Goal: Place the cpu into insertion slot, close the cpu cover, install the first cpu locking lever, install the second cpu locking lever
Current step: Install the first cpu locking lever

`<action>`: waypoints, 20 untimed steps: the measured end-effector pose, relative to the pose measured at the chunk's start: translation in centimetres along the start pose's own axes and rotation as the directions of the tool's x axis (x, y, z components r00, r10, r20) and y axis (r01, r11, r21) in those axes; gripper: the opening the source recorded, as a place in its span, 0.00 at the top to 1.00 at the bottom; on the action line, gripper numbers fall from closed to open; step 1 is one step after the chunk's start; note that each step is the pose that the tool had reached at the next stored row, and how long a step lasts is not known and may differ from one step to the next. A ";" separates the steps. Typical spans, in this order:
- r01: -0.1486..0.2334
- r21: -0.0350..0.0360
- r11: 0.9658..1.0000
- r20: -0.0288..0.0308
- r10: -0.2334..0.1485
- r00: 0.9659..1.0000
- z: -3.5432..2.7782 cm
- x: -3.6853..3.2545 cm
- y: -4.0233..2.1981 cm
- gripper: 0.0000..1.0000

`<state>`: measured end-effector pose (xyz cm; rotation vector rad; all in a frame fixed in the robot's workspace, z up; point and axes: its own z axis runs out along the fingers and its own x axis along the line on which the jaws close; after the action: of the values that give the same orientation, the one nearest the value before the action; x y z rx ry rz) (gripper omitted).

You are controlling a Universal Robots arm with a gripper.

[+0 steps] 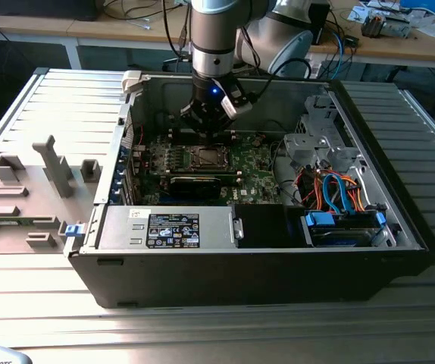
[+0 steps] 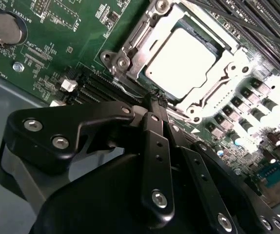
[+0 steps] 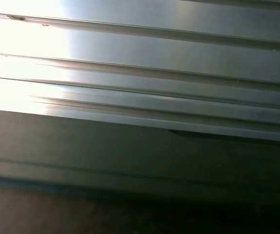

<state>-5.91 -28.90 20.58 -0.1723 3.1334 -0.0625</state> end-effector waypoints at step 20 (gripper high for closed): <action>-0.003 0.003 1.000 -0.002 0.003 1.000 0.50 -1.61 -0.16 0.89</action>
<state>-4.29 -28.91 20.09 -0.1682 3.1355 -0.0681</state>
